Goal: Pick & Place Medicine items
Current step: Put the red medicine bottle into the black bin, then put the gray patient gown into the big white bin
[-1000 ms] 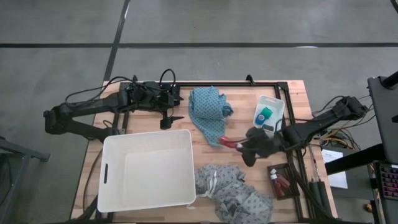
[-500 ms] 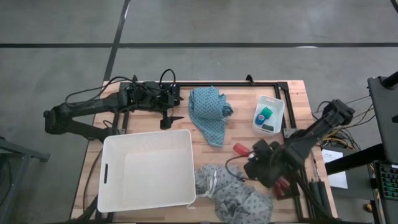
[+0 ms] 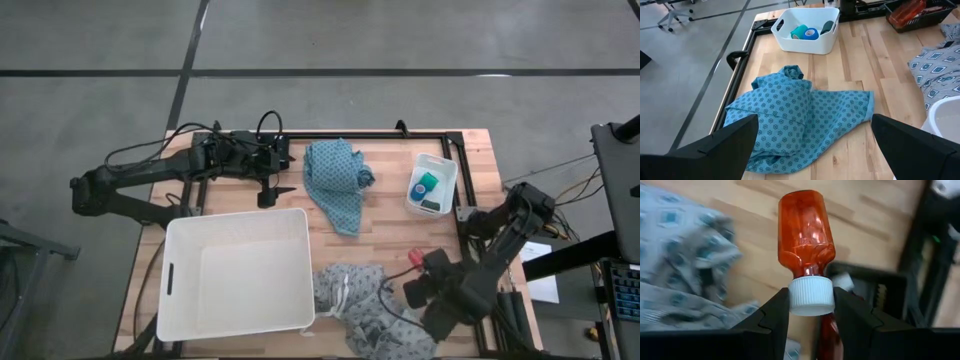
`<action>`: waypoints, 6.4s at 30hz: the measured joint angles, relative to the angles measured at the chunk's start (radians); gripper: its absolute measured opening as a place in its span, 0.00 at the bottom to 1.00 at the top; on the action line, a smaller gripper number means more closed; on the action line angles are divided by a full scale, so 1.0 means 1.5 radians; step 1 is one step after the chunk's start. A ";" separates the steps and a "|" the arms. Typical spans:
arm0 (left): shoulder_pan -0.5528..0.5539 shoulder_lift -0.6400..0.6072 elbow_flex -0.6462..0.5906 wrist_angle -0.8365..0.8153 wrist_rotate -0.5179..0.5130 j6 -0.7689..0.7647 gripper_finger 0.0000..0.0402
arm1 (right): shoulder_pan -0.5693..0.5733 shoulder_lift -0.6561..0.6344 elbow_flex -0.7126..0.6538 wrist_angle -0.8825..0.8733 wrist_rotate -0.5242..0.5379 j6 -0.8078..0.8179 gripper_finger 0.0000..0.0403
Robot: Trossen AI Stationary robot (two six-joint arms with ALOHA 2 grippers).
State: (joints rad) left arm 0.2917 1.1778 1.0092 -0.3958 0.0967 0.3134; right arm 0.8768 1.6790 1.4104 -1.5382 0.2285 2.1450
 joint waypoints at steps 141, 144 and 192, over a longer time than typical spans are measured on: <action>0.000 0.000 0.000 0.000 0.000 0.000 0.98 | -0.058 -0.061 0.000 0.455 0.378 -0.849 0.46; 0.000 0.000 0.000 0.000 0.000 0.000 0.98 | -0.068 -0.060 -0.007 0.488 0.347 -0.851 0.48; 0.000 0.000 0.000 0.000 0.000 0.000 0.98 | -0.097 0.142 -0.037 0.626 0.163 -0.674 0.90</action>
State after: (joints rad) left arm 0.2919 1.1774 1.0092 -0.3962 0.0967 0.3134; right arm 0.7307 1.8922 1.3556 -0.5986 0.4737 1.1341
